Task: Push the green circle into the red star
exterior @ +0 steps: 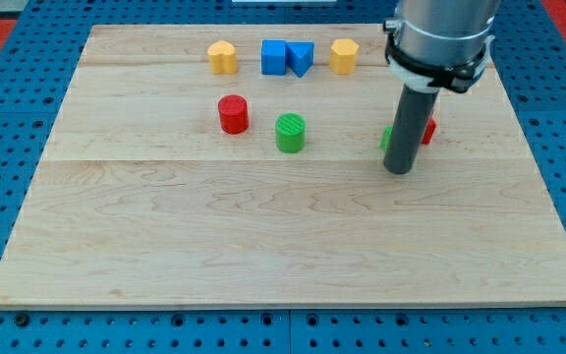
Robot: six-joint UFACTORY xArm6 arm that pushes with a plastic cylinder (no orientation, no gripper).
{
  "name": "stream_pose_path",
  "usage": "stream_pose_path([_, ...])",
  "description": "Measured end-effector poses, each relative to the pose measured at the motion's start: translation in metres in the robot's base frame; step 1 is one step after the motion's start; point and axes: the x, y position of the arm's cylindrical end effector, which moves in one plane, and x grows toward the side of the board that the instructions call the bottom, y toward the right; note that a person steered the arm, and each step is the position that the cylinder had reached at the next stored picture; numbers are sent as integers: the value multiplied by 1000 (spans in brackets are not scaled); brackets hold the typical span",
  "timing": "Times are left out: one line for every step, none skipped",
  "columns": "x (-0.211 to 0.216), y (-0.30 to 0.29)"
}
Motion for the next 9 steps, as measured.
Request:
stream_pose_path([51,-59])
stream_pose_path([11,-168])
stream_pose_path([-64,-206])
stream_pose_path([-48,-181])
stream_pose_path([-23,-149])
stream_pose_path([-37,-80])
stream_pose_path([-45,-109])
stream_pose_path([-66,-114])
stream_pose_path([-75,-80])
